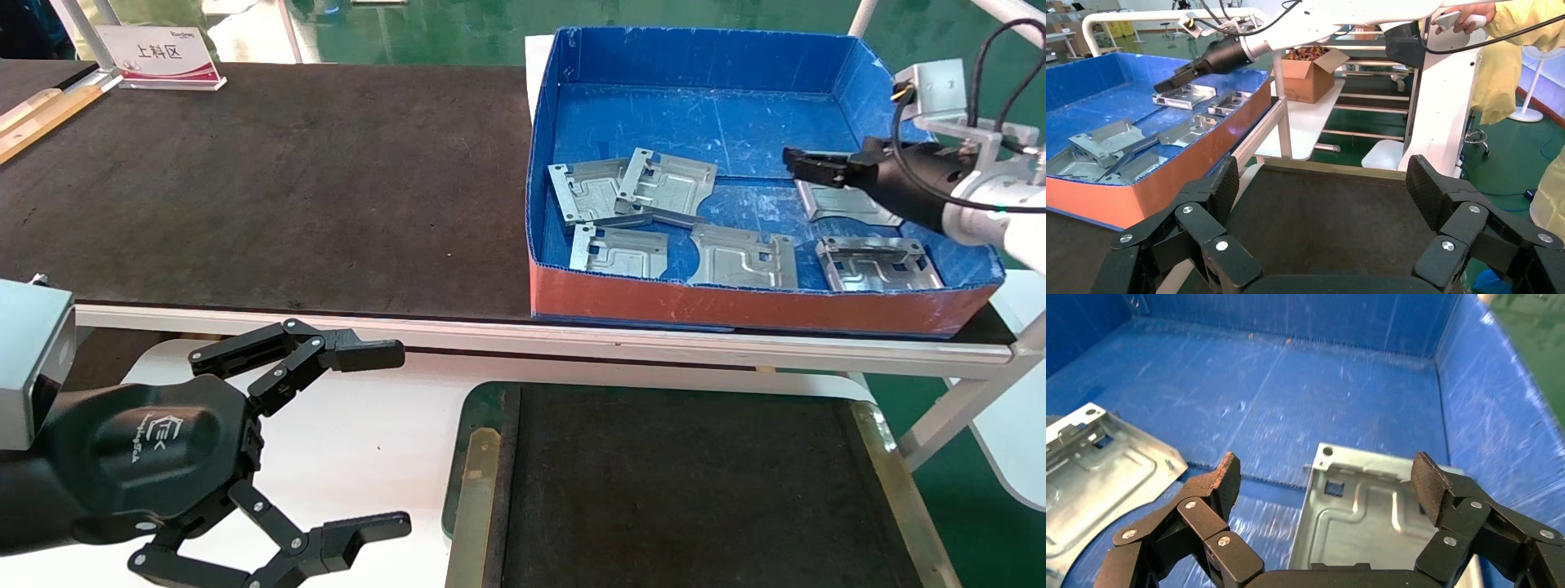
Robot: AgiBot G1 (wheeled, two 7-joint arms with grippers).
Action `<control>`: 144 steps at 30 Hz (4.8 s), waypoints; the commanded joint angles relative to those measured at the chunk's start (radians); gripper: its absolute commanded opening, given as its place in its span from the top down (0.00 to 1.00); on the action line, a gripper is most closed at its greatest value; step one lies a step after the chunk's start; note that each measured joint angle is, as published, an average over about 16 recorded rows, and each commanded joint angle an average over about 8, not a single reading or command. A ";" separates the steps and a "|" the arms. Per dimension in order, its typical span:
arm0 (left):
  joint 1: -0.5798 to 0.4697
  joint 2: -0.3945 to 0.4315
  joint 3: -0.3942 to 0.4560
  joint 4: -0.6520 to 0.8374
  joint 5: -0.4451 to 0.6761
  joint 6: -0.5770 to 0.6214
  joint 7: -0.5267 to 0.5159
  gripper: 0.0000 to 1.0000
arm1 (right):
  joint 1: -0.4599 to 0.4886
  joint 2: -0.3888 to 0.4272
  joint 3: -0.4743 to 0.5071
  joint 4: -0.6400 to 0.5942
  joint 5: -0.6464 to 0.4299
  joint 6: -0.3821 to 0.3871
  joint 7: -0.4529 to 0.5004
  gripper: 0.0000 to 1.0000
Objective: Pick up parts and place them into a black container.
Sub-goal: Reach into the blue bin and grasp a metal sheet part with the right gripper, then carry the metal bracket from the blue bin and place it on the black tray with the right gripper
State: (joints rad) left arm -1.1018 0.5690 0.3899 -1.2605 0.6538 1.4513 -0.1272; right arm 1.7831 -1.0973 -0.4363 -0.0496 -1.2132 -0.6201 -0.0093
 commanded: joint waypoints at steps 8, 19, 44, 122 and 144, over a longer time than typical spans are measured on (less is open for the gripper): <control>0.000 0.000 0.000 0.000 0.000 0.000 0.000 0.00 | -0.025 -0.015 0.000 0.001 0.000 0.026 0.055 0.00; 0.000 0.000 0.000 0.000 0.000 0.000 0.000 0.00 | -0.047 -0.024 -0.004 0.009 -0.007 0.057 0.109 0.49; 0.000 0.000 0.000 0.000 0.000 0.000 0.000 0.00 | -0.053 -0.033 -0.034 0.032 -0.050 0.086 0.155 1.00; 0.000 0.000 0.001 0.000 0.000 0.000 0.000 0.00 | 0.044 0.223 -0.026 0.174 -0.004 -0.874 0.011 1.00; 0.000 0.000 0.001 0.000 0.000 0.000 0.000 0.00 | -0.252 0.426 -0.151 0.857 0.414 -0.966 0.339 1.00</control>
State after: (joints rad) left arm -1.1020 0.5687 0.3907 -1.2605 0.6533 1.4510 -0.1269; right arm 1.5344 -0.6814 -0.5831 0.7821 -0.8177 -1.5869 0.3141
